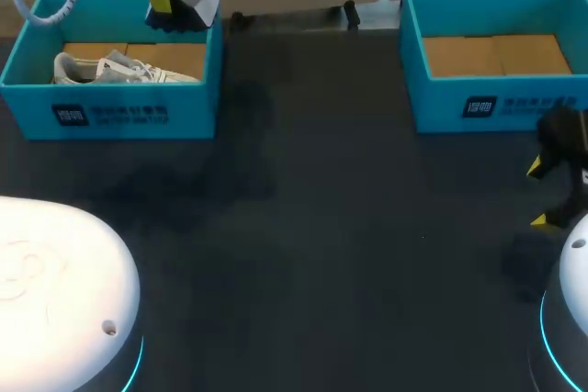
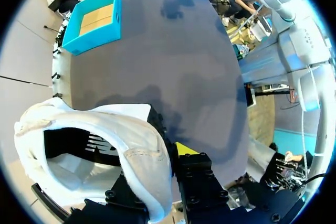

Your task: Take the shoe out of the shoebox, open the shoe tongue, remove and reinsert the insole, then place the shoe into the shoebox

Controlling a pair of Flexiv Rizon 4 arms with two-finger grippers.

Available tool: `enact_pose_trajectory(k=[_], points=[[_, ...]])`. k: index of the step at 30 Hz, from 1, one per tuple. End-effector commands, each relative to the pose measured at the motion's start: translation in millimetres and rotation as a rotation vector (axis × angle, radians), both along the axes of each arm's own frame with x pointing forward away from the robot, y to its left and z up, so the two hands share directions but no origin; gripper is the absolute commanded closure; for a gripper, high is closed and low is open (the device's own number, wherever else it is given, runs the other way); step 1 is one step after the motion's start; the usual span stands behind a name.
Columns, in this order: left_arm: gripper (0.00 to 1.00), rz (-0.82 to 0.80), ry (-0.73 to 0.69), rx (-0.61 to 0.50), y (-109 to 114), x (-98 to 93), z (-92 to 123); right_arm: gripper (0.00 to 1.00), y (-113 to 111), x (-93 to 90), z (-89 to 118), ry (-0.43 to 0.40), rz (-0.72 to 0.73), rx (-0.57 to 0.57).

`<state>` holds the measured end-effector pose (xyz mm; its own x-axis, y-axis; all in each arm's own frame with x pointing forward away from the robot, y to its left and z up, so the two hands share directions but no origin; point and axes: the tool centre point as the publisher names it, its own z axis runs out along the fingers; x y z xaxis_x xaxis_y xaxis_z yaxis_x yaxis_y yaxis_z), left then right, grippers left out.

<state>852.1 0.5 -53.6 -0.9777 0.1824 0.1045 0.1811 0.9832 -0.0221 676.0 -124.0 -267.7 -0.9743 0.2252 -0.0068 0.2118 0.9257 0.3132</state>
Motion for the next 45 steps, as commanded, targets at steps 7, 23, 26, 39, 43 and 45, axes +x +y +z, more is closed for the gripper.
enact_pose_trajectory(k=[7, 23, 26, 39, 43, 45], points=[[1.00, 0.046, -0.053, 0.016, 52.7, 58.3, -20.3, 0.00, 0.8, -0.7, -0.4, -0.001, -0.002, -0.004], [1.00, 0.047, -0.077, 0.100, 146.7, 140.2, -26.2, 0.00, 0.8, -0.7, -0.4, -0.001, -0.002, -0.004], [1.00, 0.047, -0.077, 0.100, 146.7, 140.2, -26.2, 0.00, 0.8, -0.7, -0.4, -0.001, -0.002, -0.004], [1.00, 0.098, -0.101, 0.092, 185.5, 186.9, -42.1, 0.00, 0.8, -0.7, -0.4, -0.001, -0.002, -0.004], [1.00, 0.126, -0.138, 0.161, 215.6, 222.8, -55.5, 0.00, 0.8, -0.7, -0.4, -0.001, -0.002, -0.004], [1.00, 0.149, -0.138, 0.170, 226.3, 234.8, -60.7, 0.00, 0.8, -0.7, -0.4, -0.001, -0.002, -0.004]])
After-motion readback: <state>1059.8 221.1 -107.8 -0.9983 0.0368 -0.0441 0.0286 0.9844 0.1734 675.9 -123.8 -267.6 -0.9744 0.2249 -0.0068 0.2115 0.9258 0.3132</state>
